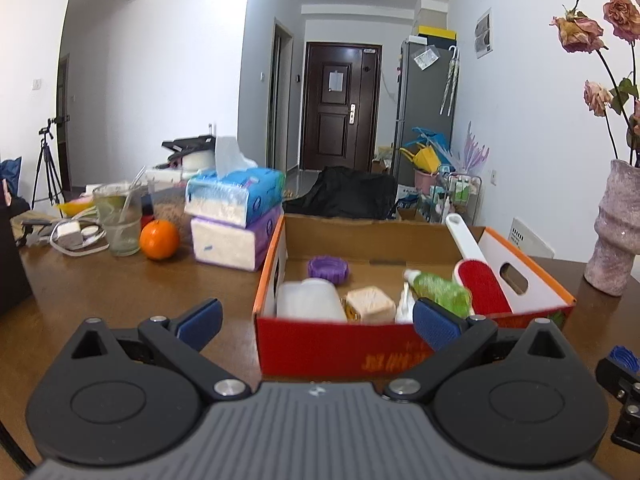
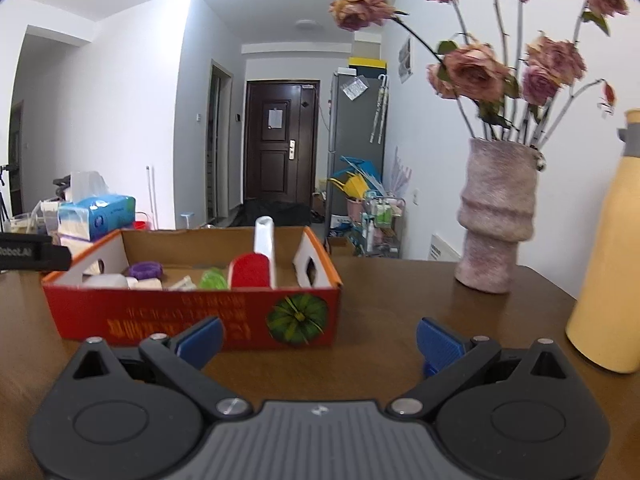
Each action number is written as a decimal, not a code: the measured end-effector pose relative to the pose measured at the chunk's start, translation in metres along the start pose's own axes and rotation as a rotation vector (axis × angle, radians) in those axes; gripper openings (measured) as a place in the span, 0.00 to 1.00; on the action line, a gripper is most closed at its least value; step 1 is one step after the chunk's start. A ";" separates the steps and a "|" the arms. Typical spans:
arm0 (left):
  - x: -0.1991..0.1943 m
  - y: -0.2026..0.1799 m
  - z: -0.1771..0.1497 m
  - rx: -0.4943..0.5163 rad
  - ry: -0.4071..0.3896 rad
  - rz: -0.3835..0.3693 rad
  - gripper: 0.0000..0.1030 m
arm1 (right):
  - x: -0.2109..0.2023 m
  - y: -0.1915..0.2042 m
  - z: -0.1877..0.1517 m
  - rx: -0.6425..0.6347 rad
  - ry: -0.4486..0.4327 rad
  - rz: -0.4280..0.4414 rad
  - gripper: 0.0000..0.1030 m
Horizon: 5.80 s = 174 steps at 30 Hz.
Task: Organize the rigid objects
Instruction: 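Move the right tool back to the table toward the second white cap, then close the right gripper on the white screw cap, then lower the left gripper onto the blue screw cap and close it, then carry the blue cap and white cap over the cardboard box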
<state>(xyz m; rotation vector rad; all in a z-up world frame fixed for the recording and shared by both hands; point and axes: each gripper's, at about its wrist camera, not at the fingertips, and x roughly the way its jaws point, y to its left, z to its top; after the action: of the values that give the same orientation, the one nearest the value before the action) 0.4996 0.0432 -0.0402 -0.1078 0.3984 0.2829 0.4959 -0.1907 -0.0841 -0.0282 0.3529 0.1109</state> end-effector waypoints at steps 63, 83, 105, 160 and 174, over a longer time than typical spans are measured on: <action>-0.028 -0.180 -0.082 0.106 0.186 -0.095 1.00 | 0.020 -0.195 -0.043 0.165 0.174 -0.017 0.38; 0.014 -0.296 -0.076 0.127 0.213 -0.191 1.00 | 0.056 -0.258 -0.031 0.254 0.113 -0.132 0.38; 0.066 -0.339 -0.075 0.096 0.319 -0.191 1.00 | 0.073 -0.270 -0.029 0.277 0.120 -0.153 0.38; 0.014 -0.174 -0.061 0.075 0.226 -0.160 0.54 | 0.004 -0.115 -0.034 0.206 0.006 -0.088 0.38; 0.017 -0.067 -0.039 -0.012 0.186 -0.086 0.54 | -0.004 -0.019 -0.031 0.202 -0.035 -0.052 0.38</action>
<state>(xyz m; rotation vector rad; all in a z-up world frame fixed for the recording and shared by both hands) 0.5196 -0.0226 -0.0794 -0.1634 0.5751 0.1904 0.4838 -0.2119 -0.1112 0.1645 0.3263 0.0238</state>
